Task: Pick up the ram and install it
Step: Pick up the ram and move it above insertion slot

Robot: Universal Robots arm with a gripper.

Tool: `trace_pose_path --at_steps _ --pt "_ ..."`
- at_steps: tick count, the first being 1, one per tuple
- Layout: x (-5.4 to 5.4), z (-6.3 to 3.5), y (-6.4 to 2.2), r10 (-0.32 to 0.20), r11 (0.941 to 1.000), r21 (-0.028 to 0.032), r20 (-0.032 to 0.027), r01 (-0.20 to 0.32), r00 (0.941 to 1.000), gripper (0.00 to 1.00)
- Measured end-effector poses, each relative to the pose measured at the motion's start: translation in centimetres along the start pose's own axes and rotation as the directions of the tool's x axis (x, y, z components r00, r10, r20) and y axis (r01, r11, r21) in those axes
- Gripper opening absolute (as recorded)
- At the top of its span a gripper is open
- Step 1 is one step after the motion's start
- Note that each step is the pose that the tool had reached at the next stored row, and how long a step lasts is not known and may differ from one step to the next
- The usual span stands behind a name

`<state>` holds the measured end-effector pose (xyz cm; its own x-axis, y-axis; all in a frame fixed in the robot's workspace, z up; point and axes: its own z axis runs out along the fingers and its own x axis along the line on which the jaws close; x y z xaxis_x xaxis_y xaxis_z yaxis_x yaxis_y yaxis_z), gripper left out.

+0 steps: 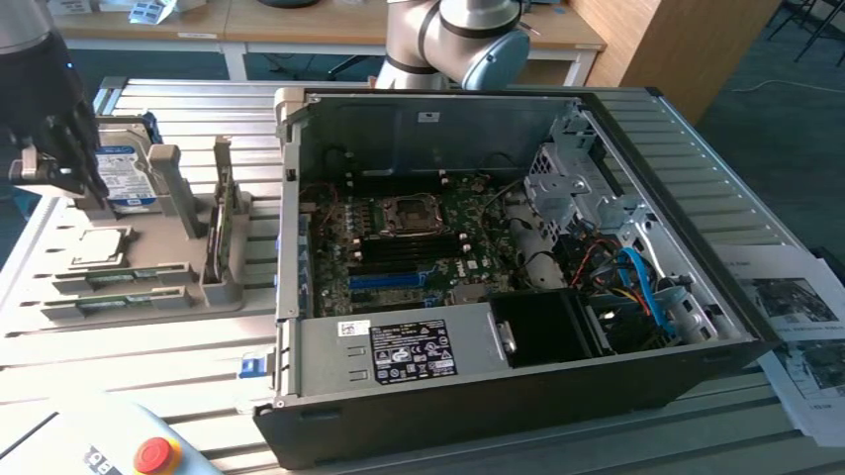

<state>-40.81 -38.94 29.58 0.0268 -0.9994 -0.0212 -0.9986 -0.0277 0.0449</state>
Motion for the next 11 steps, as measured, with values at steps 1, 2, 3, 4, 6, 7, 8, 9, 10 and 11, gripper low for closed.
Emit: trace_pose_path --at_steps 1,2,3,4,6,7,8,9,10,11 --pt "0.0 0.15 -0.01 0.000 1.0000 0.0001 0.0000 0.000 1.0000 0.24" --pt "0.0 0.29 -0.01 0.000 1.0000 0.0001 0.0000 0.000 1.0000 0.24" --pt "0.0 0.42 -0.02 0.000 1.0000 -0.0001 -0.0001 0.000 1.0000 0.24" --pt "0.0 0.55 -0.02 0.000 1.0000 0.0000 -0.0001 0.000 1.0000 0.24" --pt "0.0 0.83 -0.04 0.000 1.0000 0.0001 0.0000 0.000 1.0000 0.24" --pt "0.0 0.96 -0.04 0.000 1.0000 0.0000 0.0000 0.000 1.0000 0.24" --pt "0.0 1.09 -0.05 0.000 1.0000 0.0001 0.0000 0.000 1.0000 0.24" --pt "0.0 1.21 -0.06 0.000 1.0000 0.0000 0.0000 0.000 1.0000 0.24" --pt "0.0 1.32 -0.06 0.000 1.0000 0.0000 0.0000 0.000 1.0000 0.24" --pt "0.0 1.45 -0.07 0.000 1.0000 0.0000 0.0000 0.000 1.0000 0.24"
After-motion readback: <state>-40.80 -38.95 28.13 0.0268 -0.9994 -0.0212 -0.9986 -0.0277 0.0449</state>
